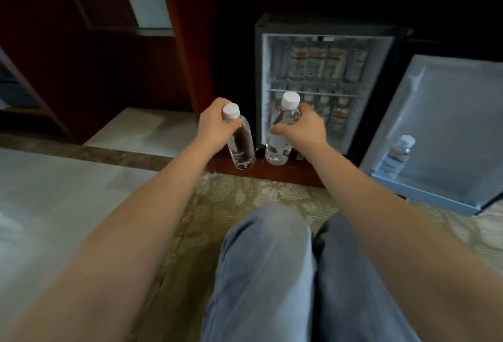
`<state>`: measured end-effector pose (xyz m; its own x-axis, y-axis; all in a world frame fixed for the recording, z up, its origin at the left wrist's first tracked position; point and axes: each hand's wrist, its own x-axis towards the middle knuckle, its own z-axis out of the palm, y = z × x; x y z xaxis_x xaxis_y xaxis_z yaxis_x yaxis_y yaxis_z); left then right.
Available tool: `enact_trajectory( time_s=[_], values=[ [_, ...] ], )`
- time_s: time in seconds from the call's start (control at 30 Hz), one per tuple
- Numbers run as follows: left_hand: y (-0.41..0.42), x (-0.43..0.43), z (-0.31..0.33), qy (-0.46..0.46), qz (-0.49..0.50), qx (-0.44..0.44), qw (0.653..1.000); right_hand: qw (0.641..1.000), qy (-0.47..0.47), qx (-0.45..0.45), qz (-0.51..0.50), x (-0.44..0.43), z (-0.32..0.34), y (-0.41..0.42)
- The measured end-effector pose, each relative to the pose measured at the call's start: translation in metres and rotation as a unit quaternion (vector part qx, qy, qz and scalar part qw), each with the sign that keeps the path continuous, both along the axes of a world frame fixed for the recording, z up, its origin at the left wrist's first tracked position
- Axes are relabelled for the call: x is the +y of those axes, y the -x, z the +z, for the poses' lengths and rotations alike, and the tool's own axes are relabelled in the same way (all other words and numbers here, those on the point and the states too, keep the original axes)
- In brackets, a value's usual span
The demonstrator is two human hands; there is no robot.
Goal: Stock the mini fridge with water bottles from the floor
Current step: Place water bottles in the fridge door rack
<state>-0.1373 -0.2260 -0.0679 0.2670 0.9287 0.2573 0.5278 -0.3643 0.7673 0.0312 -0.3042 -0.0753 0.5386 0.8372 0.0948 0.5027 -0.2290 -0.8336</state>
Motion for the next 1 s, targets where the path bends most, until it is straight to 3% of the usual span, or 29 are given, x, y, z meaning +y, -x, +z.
enact_trajectory(
  time_s=[0.5,1.0],
  values=[
    [-0.227,-0.06,-0.02,0.012,-0.194,0.045,0.98,0.977,0.037,0.038,-0.205,-0.112,-0.042,-0.178],
    [-0.341,-0.073,-0.072,0.05,-0.241,0.105,0.964,0.958,0.04,0.063,-0.277,-0.122,-0.096,-0.298]
  ],
)
